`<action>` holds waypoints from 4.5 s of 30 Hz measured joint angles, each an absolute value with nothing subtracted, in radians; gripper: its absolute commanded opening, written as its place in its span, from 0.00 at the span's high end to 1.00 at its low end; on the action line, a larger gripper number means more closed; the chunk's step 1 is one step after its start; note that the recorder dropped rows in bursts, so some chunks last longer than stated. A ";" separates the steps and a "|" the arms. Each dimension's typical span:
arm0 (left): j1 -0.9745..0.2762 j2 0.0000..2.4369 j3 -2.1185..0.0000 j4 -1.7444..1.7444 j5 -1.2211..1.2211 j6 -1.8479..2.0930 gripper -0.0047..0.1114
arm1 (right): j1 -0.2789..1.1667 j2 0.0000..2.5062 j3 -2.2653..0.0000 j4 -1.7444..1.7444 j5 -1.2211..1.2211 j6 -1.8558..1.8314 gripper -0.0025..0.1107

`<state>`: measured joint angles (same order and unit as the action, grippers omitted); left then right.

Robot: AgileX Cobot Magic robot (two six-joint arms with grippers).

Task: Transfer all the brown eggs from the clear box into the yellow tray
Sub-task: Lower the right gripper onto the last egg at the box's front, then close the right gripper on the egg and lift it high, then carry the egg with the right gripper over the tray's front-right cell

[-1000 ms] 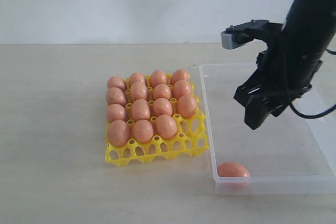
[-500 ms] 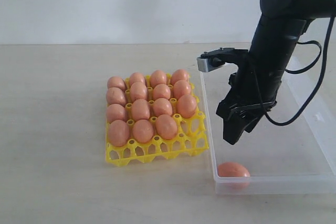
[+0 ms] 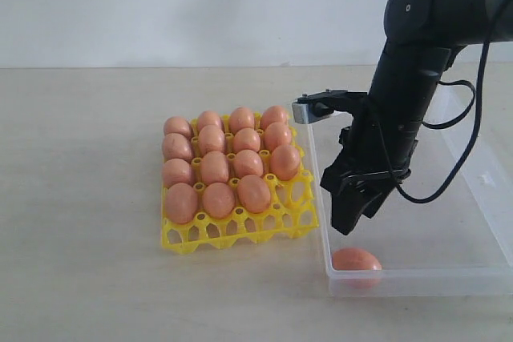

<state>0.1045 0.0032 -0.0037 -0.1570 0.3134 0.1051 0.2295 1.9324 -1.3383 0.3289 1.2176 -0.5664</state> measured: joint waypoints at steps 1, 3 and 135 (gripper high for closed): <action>0.104 0.003 -0.004 -0.157 0.313 0.105 0.92 | 0.229 1.932 -1.338 0.329 1.218 -0.566 0.54; 0.104 0.003 -0.004 -0.157 0.313 0.105 0.92 | 0.229 1.932 -1.338 0.329 1.218 -0.568 0.54; 0.104 0.003 -0.004 -0.157 0.313 0.105 0.92 | 0.231 1.853 -1.453 0.838 0.966 -1.098 0.98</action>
<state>0.1045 0.0032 -0.0037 -0.1570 0.3134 0.1051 0.2311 1.8525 -1.4534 0.8375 0.9660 -1.0976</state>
